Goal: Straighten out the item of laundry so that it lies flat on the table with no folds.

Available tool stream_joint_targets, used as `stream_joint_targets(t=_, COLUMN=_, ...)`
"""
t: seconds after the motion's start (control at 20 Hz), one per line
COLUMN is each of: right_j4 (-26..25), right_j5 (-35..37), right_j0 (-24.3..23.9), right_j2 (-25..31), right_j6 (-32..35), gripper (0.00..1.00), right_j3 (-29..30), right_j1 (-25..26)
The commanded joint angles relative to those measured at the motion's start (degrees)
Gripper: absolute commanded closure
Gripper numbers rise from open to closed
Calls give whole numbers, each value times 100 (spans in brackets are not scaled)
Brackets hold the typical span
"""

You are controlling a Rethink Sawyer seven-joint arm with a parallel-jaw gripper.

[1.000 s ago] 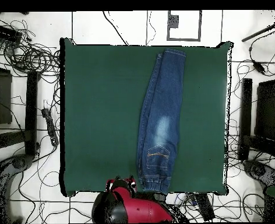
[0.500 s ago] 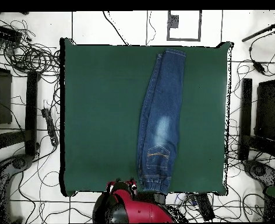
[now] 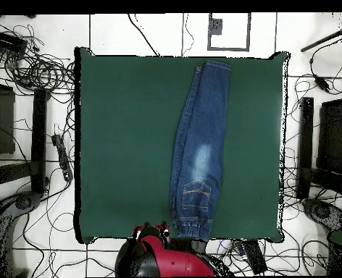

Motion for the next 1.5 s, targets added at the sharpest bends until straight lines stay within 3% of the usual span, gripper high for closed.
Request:
stream_joint_targets(t=0.05, right_j4=-51, right_j5=-383, right_j0=5, right_j2=375, right_j6=1284, gripper=0, right_j3=178, right_j1=128)
stream_joint_targets(t=1.5, right_j4=-32, right_j5=-229, right_j0=-76, right_j2=435, right_j6=1220, gripper=0, right_j3=181, right_j1=-2)
